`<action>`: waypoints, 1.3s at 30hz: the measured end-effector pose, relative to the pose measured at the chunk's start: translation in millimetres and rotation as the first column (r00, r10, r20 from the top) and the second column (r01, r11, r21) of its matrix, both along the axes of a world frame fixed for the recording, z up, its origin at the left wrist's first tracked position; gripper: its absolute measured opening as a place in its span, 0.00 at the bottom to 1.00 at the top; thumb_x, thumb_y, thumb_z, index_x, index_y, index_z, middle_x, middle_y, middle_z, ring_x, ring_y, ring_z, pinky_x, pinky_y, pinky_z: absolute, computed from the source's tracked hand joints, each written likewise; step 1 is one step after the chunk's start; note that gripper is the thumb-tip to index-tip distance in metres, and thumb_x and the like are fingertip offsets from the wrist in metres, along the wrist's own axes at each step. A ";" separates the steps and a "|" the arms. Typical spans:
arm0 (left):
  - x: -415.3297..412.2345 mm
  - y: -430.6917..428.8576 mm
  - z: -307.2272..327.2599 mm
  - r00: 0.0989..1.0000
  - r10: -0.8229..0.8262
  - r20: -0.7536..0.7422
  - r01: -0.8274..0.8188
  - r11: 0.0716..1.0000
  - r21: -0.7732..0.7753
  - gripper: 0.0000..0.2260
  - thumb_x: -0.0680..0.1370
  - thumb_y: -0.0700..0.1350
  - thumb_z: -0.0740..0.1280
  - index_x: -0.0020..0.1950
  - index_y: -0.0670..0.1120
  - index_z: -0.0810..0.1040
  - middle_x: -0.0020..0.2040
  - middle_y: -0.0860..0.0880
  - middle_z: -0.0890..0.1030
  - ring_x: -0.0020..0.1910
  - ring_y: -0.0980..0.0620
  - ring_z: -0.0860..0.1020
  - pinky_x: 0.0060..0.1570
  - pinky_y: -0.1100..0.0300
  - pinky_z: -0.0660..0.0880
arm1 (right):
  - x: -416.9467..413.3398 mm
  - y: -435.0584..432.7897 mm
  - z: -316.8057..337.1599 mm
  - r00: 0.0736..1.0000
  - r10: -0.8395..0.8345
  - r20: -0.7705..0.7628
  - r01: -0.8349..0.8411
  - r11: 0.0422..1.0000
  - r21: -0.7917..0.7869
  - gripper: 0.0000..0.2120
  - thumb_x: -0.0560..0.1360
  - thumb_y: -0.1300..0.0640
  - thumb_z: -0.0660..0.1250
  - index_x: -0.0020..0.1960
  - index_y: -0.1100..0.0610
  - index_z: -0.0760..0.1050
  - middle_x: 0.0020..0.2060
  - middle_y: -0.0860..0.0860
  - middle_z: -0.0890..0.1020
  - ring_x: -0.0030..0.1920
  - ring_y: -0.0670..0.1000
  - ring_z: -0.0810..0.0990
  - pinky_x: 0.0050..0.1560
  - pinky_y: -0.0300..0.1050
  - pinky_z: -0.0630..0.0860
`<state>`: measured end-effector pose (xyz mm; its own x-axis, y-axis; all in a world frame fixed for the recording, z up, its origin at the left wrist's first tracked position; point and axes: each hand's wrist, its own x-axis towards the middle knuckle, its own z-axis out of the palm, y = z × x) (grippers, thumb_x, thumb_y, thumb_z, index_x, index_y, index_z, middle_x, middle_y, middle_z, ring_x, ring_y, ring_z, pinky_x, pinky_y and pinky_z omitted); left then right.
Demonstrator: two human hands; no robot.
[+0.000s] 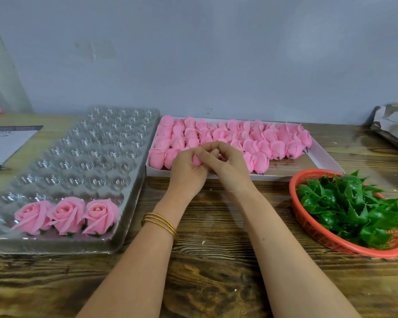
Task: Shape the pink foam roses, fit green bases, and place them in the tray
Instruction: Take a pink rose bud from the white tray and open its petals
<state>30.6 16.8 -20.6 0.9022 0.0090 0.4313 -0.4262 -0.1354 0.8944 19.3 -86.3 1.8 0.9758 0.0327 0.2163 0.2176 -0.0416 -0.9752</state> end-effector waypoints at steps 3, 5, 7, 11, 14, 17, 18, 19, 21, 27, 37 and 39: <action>-0.4 0.1 0.9 1.000 0.014 0.001 -0.014 1.000 0.009 0.10 0.79 0.47 0.69 0.45 0.64 0.81 0.42 0.62 0.85 0.45 0.61 0.83 0.46 0.64 0.79 | 0.8 0.5 -0.5 1.000 -0.001 0.011 0.001 1.000 -0.012 0.05 0.74 0.59 0.72 0.48 0.60 0.81 0.41 0.54 0.83 0.52 0.57 0.82 0.56 0.53 0.80; -0.7 0.1 0.8 1.000 0.017 0.007 -0.017 1.000 0.011 0.10 0.79 0.46 0.68 0.45 0.63 0.81 0.41 0.63 0.85 0.44 0.62 0.83 0.45 0.66 0.78 | 1.3 1.1 -0.8 1.000 -0.006 0.021 0.007 1.000 -0.017 0.04 0.74 0.59 0.72 0.47 0.59 0.81 0.41 0.55 0.83 0.53 0.59 0.82 0.57 0.55 0.79; -0.9 0.2 0.8 1.000 0.019 0.012 -0.020 1.000 0.011 0.10 0.79 0.45 0.68 0.44 0.62 0.81 0.40 0.64 0.84 0.43 0.63 0.82 0.44 0.68 0.77 | 1.7 1.3 -1.1 1.000 -0.008 0.023 0.009 1.000 -0.018 0.03 0.74 0.60 0.72 0.47 0.59 0.81 0.41 0.56 0.83 0.53 0.61 0.81 0.58 0.58 0.78; 0.0 0.0 0.0 0.999 0.028 0.016 -0.028 0.999 0.023 0.12 0.79 0.45 0.68 0.44 0.64 0.81 0.40 0.63 0.84 0.45 0.61 0.83 0.46 0.64 0.78 | 1.0 0.2 -0.9 1.000 -0.001 0.019 0.001 1.000 -0.030 0.05 0.75 0.59 0.72 0.48 0.60 0.81 0.43 0.58 0.83 0.53 0.60 0.81 0.59 0.59 0.77; 0.4 -0.9 -0.8 0.999 0.032 0.009 -0.032 0.999 0.034 0.11 0.80 0.46 0.68 0.45 0.64 0.80 0.43 0.59 0.85 0.46 0.59 0.83 0.48 0.61 0.80 | 0.6 0.1 -0.2 1.000 0.012 0.010 -0.011 0.999 -0.037 0.05 0.75 0.58 0.72 0.48 0.60 0.81 0.42 0.57 0.83 0.53 0.59 0.82 0.58 0.57 0.78; -0.1 -1.6 0.2 0.999 0.041 -0.007 -0.041 0.999 0.022 0.10 0.80 0.46 0.67 0.47 0.62 0.81 0.43 0.57 0.86 0.45 0.59 0.83 0.46 0.63 0.80 | 0.6 0.8 0.0 1.000 0.010 0.009 -0.009 0.999 -0.037 0.04 0.75 0.59 0.72 0.48 0.59 0.81 0.41 0.56 0.83 0.53 0.60 0.81 0.58 0.57 0.78; 0.0 -1.6 0.4 0.999 0.049 -0.013 -0.049 0.999 0.017 0.09 0.80 0.46 0.67 0.47 0.61 0.81 0.42 0.57 0.86 0.45 0.60 0.83 0.45 0.65 0.79 | 0.7 0.9 0.1 1.000 0.009 0.009 -0.009 0.999 -0.033 0.04 0.75 0.59 0.72 0.48 0.60 0.81 0.42 0.56 0.83 0.53 0.59 0.82 0.58 0.57 0.78; -0.4 -1.8 0.9 0.998 0.061 -0.024 -0.061 0.998 0.014 0.09 0.80 0.47 0.67 0.46 0.61 0.81 0.42 0.58 0.85 0.45 0.60 0.83 0.44 0.66 0.79 | 0.8 1.3 0.1 1.000 0.007 0.011 -0.006 0.999 -0.031 0.05 0.74 0.59 0.72 0.48 0.60 0.81 0.43 0.57 0.84 0.53 0.58 0.82 0.58 0.57 0.79; -0.2 -1.3 1.3 0.995 0.086 -0.051 -0.087 0.996 -0.002 0.10 0.80 0.48 0.67 0.43 0.60 0.82 0.41 0.59 0.85 0.45 0.60 0.83 0.44 0.65 0.79 | 1.0 2.1 -0.3 1.000 -0.002 0.016 0.002 1.000 -0.027 0.06 0.74 0.57 0.73 0.48 0.60 0.81 0.46 0.56 0.84 0.53 0.56 0.82 0.58 0.56 0.79; 2.3 0.2 4.3 0.958 0.186 -0.217 -0.224 0.960 -0.169 0.11 0.79 0.52 0.68 0.43 0.45 0.81 0.39 0.48 0.85 0.40 0.53 0.84 0.37 0.59 0.81 | 0.8 2.8 -0.8 0.996 0.069 -0.053 -0.065 0.996 0.068 0.11 0.73 0.52 0.69 0.50 0.59 0.81 0.44 0.55 0.84 0.49 0.53 0.82 0.57 0.56 0.79; -0.3 -4.5 14.8 0.902 0.003 -0.433 -0.227 0.855 -0.466 0.54 0.55 0.68 0.76 0.68 0.32 0.69 0.49 0.42 0.83 0.48 0.47 0.85 0.53 0.48 0.81 | 0.3 4.0 -4.7 0.997 0.079 0.012 -0.077 0.991 -0.113 0.14 0.65 0.71 0.75 0.46 0.57 0.77 0.38 0.47 0.78 0.39 0.43 0.76 0.47 0.43 0.77; 0.0 -5.4 14.3 0.897 -0.001 -0.442 -0.223 0.863 -0.454 0.56 0.54 0.69 0.76 0.69 0.31 0.69 0.50 0.42 0.83 0.54 0.44 0.83 0.58 0.47 0.80 | 0.4 4.3 -4.9 0.997 0.063 0.033 -0.059 0.992 -0.109 0.14 0.66 0.72 0.74 0.47 0.62 0.77 0.37 0.47 0.76 0.37 0.42 0.74 0.43 0.36 0.75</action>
<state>30.6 11.4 -6.4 0.9718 0.2253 -0.0696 -0.0105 0.3360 0.9418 19.7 -82.0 -3.2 0.9629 0.1172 0.2431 0.2577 -0.1312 -0.9573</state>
